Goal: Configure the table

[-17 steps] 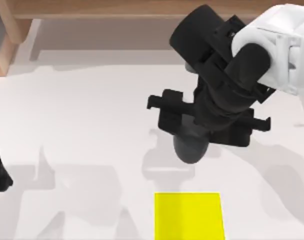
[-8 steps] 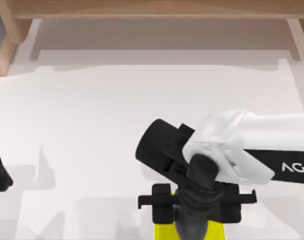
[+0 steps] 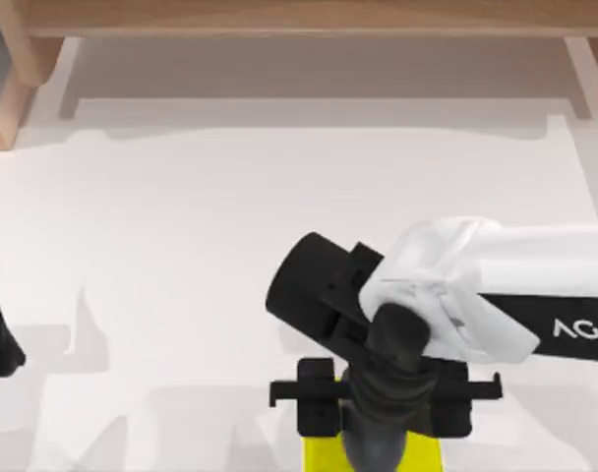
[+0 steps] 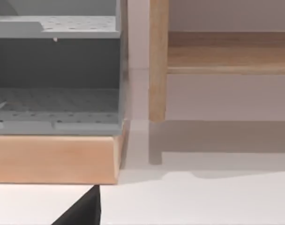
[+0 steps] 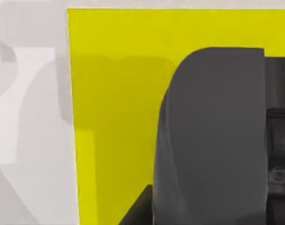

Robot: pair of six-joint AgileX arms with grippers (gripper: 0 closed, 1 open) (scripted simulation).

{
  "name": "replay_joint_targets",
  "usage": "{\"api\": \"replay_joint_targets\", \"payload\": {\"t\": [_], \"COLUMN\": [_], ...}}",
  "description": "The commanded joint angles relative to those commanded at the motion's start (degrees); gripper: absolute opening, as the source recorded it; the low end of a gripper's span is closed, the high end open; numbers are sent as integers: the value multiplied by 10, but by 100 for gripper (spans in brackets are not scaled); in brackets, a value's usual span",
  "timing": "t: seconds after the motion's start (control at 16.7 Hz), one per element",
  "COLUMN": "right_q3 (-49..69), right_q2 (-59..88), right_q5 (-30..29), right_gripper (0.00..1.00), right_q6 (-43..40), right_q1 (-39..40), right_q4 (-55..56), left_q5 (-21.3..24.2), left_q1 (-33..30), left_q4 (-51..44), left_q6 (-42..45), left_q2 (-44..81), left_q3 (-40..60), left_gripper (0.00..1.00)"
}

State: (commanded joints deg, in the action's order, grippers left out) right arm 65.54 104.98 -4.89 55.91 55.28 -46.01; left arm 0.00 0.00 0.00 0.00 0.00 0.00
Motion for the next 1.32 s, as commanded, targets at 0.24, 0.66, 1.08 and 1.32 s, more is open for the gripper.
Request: {"api": "replay_joint_targets", "payload": {"t": [0.24, 0.66, 1.08, 1.32], "right_q3": [5, -6, -13, -9], "right_q2": [-9, -27, -29, -3], "right_q5": [-10, -40, -50, -17], "right_gripper": [0, 0, 0, 0], "right_q6": [16, 40, 39, 6], "right_q1": [-16, -46, -42, -10], "right_q4": [32, 58, 50, 26], "left_q5": [0, 0, 0, 0], "left_q1": [0, 0, 0, 0], "left_q4": [0, 0, 0, 0], "left_q6": [0, 0, 0, 0], "left_q2": [0, 0, 0, 0], "left_q3": [0, 0, 0, 0], "left_gripper": [100, 100, 100, 100]}}
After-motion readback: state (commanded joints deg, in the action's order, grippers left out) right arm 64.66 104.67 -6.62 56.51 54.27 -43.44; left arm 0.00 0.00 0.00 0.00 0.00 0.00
